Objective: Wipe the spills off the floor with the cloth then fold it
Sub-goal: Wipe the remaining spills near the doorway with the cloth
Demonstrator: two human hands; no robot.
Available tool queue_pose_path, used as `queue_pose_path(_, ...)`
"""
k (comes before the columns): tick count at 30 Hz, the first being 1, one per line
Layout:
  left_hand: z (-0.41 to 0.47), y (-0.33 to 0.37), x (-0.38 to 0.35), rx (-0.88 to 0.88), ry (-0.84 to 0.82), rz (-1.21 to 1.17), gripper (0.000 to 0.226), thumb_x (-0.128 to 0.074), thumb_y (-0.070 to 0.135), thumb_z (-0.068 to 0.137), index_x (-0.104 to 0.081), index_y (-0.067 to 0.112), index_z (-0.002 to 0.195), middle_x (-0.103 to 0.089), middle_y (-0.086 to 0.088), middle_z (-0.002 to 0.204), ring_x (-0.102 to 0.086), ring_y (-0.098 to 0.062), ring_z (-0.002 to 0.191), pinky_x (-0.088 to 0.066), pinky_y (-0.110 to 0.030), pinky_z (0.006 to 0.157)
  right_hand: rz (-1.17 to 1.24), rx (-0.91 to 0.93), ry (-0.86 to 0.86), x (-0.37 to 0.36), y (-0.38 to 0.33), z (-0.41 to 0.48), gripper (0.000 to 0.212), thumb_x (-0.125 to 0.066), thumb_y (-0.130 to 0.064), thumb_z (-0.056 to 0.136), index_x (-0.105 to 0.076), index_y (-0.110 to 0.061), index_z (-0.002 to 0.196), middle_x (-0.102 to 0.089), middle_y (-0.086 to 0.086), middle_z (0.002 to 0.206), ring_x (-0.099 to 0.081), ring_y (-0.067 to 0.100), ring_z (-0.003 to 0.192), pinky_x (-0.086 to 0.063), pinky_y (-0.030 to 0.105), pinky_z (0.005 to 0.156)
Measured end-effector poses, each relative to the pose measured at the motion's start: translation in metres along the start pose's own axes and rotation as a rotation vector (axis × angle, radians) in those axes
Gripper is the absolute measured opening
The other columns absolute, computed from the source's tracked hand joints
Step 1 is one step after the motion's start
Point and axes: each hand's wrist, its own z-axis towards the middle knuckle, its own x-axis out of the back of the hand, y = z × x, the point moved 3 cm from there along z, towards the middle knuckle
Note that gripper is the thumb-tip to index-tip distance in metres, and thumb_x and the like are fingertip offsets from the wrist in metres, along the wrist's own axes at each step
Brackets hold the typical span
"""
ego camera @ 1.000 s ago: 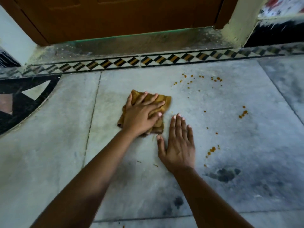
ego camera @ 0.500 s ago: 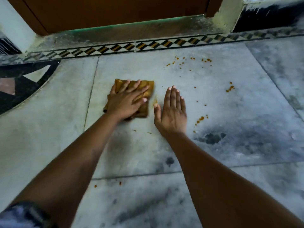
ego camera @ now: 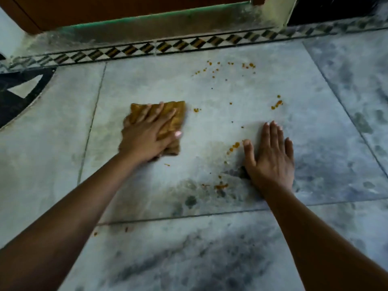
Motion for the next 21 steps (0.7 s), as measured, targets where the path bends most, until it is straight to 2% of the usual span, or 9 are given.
queue_pose_path(4,0.037,-0.041,0.004,0.302,0.01,-0.053,0.063,-0.03,0.066,0.089,-0.016,0.043,0.146,-0.009,0.009,0.159,-0.006,-0.025,0.145,-0.011,-0.057,0.112,-0.018,-0.007,0.004,0.0,-0.002,-0.004,0.079,-0.014,-0.056,0.086,-0.013,-0.009,0.15,-0.01,0.009,0.158,-0.006,0.02,0.146,0.001,0.034,0.117)
queue_pose_path(6,0.075,-0.026,0.006,0.345,0.003,-0.118,0.063,-0.03,0.064,0.09,-0.016,0.04,0.147,-0.007,0.004,0.159,-0.004,-0.031,0.145,-0.008,-0.058,0.113,-0.021,-0.01,-0.005,0.0,-0.003,-0.004,0.081,-0.013,-0.057,0.085,-0.013,-0.009,0.15,-0.011,0.009,0.158,-0.006,0.021,0.146,0.0,0.035,0.117)
queue_pose_path(9,0.102,0.029,0.002,0.254,-0.049,-0.106,0.062,-0.028,0.063,0.09,-0.014,0.042,0.147,-0.004,0.005,0.159,-0.002,-0.03,0.145,-0.004,-0.06,0.112,-0.037,-0.022,-0.036,0.0,-0.002,-0.004,0.081,-0.014,-0.058,0.086,-0.011,-0.009,0.15,-0.009,0.01,0.158,-0.005,0.022,0.146,0.0,0.037,0.118)
queue_pose_path(11,0.085,0.065,-0.003,0.098,-0.071,-0.052,0.062,-0.026,0.063,0.09,-0.012,0.044,0.146,-0.002,0.008,0.159,0.001,-0.026,0.146,-0.005,-0.061,0.11,-0.033,-0.032,-0.053,0.001,-0.003,-0.004,0.079,-0.016,-0.057,0.087,-0.01,-0.009,0.15,-0.008,0.01,0.158,-0.005,0.022,0.146,-0.001,0.038,0.118)
queue_pose_path(13,0.043,0.072,-0.003,-0.064,-0.047,0.004,0.063,-0.023,0.064,0.087,-0.014,0.044,0.146,-0.004,0.009,0.159,-0.002,-0.023,0.146,-0.01,-0.057,0.109,-0.032,-0.038,-0.067,0.002,-0.003,-0.003,0.078,-0.018,-0.056,0.088,-0.009,-0.009,0.15,-0.008,0.01,0.158,-0.004,0.022,0.146,-0.001,0.038,0.118)
queue_pose_path(15,0.009,0.049,-0.003,-0.129,0.01,0.041,0.064,-0.022,0.062,0.084,-0.019,0.044,0.145,-0.012,0.008,0.158,-0.01,-0.023,0.145,-0.016,-0.053,0.108,-0.031,-0.038,-0.066,0.003,-0.004,-0.002,0.078,-0.018,-0.056,0.088,-0.009,-0.009,0.15,-0.008,0.01,0.158,-0.005,0.022,0.146,0.0,0.038,0.117)
queue_pose_path(18,0.025,0.008,0.001,0.068,0.017,0.043,0.061,-0.024,0.059,0.086,-0.022,0.042,0.145,-0.016,0.008,0.158,-0.013,-0.024,0.145,-0.016,-0.054,0.109,-0.031,-0.042,-0.059,0.003,-0.003,-0.002,0.079,-0.017,-0.057,0.087,-0.01,-0.009,0.15,-0.009,0.01,0.158,-0.006,0.023,0.146,0.001,0.037,0.116)
queue_pose_path(21,0.08,0.008,0.003,0.314,0.025,-0.023,0.059,-0.028,0.055,0.092,-0.016,0.04,0.147,-0.01,0.005,0.159,-0.006,-0.027,0.145,-0.008,-0.061,0.11,-0.029,-0.036,-0.065,0.003,-0.004,-0.002,0.08,-0.017,-0.057,0.087,-0.01,-0.009,0.15,-0.008,0.01,0.158,-0.006,0.022,0.146,0.001,0.038,0.117)
